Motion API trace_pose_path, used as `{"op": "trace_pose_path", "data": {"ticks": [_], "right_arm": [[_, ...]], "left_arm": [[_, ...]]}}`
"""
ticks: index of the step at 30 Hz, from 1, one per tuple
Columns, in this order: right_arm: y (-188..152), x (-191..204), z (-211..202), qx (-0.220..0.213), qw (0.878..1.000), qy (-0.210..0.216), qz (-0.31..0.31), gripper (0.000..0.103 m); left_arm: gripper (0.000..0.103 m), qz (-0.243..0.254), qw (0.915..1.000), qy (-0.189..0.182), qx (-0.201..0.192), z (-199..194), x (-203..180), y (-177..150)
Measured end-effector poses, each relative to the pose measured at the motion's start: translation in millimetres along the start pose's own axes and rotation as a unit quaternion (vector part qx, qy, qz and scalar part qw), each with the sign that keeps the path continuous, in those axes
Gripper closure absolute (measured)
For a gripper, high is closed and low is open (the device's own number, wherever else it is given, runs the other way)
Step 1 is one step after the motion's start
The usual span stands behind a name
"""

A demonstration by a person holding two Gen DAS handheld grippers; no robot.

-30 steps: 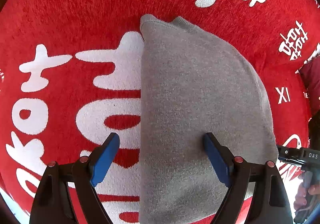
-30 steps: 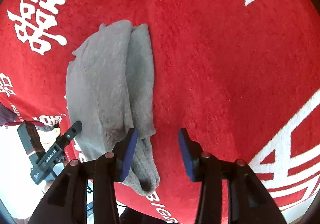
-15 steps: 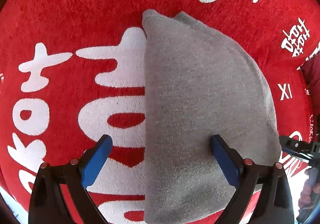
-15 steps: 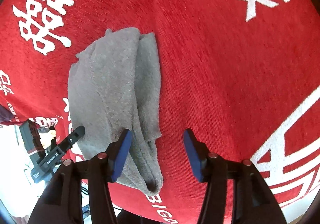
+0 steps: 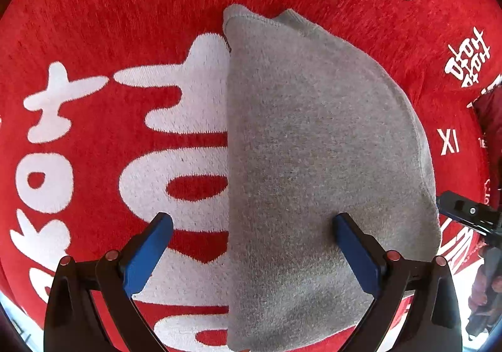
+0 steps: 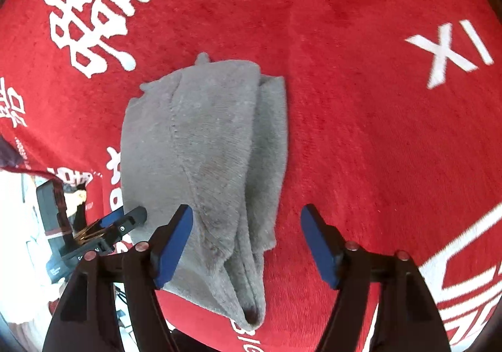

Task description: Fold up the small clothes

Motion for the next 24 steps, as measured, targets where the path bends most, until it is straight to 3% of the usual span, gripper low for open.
{"op": "trace_pose_path", "data": {"ticks": [9, 17, 24], "right_arm": [[10.1, -14.1, 6.2, 0.011, 0.999, 0.046, 0.022, 0.028], [22.7, -22.4, 14.6, 0.021, 0.993, 0.113, 0.035, 0.028], [33.0, -12.9, 24.4, 0.040, 0.988, 0.150, 0.015, 0.024]], "left_arm": [[0.001, -0.007, 0.9951, -0.092, 0.037, 5.9, 5.9, -2.3], [0.001, -0.001, 0.9894, -0.135, 0.054, 9.1, 6.7, -5.0], [0.001, 0.006, 0.9886, -0.142, 0.050, 9.6, -11.1, -0.4]]}}
Point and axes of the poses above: each gripper's, at about its wrist camera, not at the fingertips, and z roughly the way its jaws point, x to its left, y to its top, the point moved 10 cm from there along z, roughly the way its jaws point, and after that the axes turned 7 degrees about y, right-handed, at the moved point
